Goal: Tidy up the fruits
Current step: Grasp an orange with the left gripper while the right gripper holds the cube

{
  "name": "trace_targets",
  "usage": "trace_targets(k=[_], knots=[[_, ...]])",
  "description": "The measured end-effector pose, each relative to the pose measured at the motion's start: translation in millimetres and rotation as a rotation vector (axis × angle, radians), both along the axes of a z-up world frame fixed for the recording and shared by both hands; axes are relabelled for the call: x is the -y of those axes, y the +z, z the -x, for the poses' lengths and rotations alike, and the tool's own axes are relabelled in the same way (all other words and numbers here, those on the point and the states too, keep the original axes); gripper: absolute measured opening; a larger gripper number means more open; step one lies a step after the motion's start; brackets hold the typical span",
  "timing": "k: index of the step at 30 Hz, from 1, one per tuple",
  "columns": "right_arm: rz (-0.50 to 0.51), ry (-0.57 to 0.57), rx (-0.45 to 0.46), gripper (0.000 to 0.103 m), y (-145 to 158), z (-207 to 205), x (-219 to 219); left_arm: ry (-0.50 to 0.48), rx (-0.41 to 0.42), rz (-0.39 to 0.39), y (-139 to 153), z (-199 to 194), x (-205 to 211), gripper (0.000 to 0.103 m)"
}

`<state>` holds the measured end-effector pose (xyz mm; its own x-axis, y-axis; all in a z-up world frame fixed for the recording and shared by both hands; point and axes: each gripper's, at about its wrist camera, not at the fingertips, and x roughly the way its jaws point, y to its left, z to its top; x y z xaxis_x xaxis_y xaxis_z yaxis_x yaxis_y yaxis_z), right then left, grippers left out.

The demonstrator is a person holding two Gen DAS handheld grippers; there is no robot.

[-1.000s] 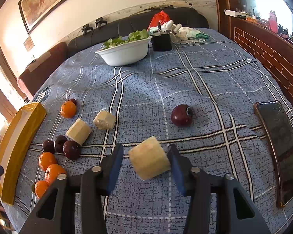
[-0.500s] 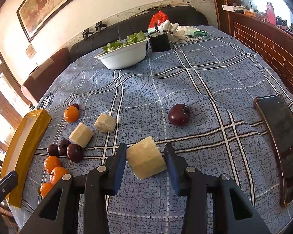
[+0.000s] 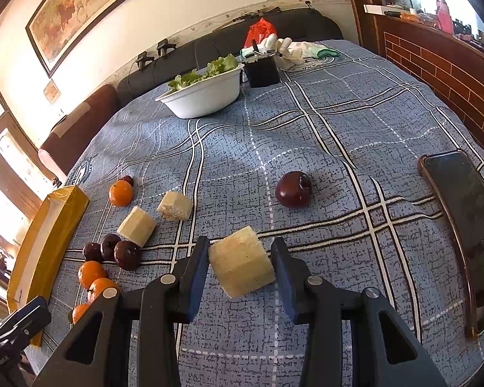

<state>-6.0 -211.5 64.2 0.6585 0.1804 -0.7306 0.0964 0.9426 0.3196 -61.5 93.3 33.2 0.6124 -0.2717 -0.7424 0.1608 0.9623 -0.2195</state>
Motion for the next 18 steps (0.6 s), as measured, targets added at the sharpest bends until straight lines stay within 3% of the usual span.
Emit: trace_targets(k=[18], knots=[[-0.011,-0.003,0.016,0.042,2.1,2.8,1.6,-0.001,-0.007,0.009,-3.9,1.6,0.5,0.067]])
